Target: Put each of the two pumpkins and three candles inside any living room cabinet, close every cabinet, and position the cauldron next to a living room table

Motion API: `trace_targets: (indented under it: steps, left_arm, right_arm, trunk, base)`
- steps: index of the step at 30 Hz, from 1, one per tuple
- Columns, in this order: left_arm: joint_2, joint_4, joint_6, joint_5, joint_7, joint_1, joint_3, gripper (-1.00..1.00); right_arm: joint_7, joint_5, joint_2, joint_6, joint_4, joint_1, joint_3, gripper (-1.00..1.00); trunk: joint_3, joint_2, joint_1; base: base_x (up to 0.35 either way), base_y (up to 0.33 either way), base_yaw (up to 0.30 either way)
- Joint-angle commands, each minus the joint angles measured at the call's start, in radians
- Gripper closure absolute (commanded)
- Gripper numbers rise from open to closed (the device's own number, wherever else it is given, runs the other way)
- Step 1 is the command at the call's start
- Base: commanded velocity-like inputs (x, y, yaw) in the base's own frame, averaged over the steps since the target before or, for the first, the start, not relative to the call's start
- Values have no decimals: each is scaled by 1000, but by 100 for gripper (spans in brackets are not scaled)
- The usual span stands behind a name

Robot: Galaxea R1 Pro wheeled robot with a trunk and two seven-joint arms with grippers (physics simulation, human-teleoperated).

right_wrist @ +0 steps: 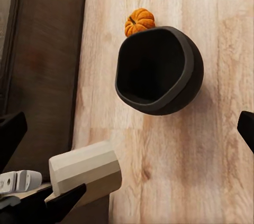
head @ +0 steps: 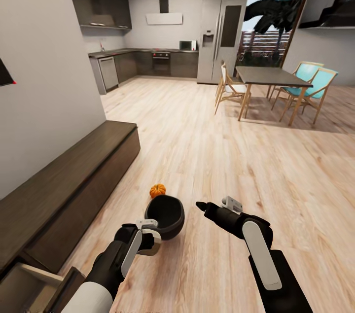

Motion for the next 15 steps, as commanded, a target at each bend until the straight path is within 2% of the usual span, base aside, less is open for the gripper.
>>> trace_targets:
  steps: [1, 12, 15]
  left_arm:
    - [0, -1, 2, 10, 8, -1, -1, 100]
    - [-1, -1, -1, 9, 9, -1, 2, 100]
    - [-1, -2, -2, 9, 9, -1, 1, 100]
  right_arm:
    - [-10, -10, 0, 2, -1, -1, 0, -100]
    - [-12, -10, 0, 3, -1, -1, 1, -100]
    - [-12, -10, 0, 2, -1, -1, 1, -100]
  trunk:
    - [1, 7, -4]
    - [24, 84, -46]
    - [22, 84, -46]
  base:
    - [0, 0, 150]
    - [0, 0, 221]
    - [0, 0, 261]
